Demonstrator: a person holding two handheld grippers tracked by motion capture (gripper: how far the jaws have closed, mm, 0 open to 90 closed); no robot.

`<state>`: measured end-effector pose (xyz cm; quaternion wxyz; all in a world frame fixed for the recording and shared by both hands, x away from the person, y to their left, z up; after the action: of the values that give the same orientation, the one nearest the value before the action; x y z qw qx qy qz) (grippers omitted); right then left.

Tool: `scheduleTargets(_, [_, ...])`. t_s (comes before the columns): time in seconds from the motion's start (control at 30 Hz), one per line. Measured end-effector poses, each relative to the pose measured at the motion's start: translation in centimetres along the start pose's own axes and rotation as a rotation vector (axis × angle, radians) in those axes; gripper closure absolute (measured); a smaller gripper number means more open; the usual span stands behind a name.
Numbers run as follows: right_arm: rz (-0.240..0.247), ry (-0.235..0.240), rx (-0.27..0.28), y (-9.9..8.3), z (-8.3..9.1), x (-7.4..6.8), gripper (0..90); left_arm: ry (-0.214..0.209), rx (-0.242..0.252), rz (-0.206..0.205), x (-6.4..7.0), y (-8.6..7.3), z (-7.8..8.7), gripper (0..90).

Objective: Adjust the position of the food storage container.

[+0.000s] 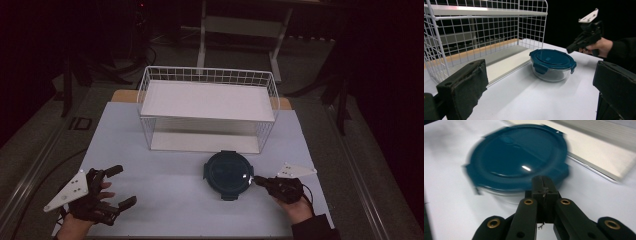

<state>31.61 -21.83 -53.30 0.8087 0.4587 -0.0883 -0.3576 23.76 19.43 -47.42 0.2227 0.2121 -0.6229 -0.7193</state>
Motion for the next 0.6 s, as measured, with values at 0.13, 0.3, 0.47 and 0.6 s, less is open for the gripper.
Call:
scheduleTargets(0.13, [-0.034, -0.022, -0.020, -0.8, -0.7, 1.6, 90.0, -0.001, -0.001, 0.000, 0.0, 0.0, -0.1, 0.0])
scheduleTargets(0.3, [-0.042, -0.013, -0.030, -0.9, -1.6, 1.7, 90.0, 0.000, -0.002, 0.000, 0.0, 0.0, 0.0, 0.0])
scheduleTargets(0.47, [-0.058, -0.006, -0.020, -0.7, -1.8, 1.6, 90.0, -0.003, -0.001, 0.005, -0.1, -0.1, -0.2, 0.0])
scheduleTargets(0.6, [-0.040, 0.003, -0.028, -0.3, -2.5, 1.1, 90.0, -0.008, -0.008, -0.002, 0.1, -0.1, -0.3, 0.0])
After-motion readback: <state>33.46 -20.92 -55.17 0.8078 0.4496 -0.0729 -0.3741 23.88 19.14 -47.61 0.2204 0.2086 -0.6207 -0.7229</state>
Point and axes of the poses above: each handheld gripper's, and its own axes: z roughly backward along the jaws, y roughly out of its top, x roughly to its right, the point moved 8 cm from there along -z, roughly forward along the jaws, and after that the axes turned 6 degrees about -z, right-handed, at the moved point
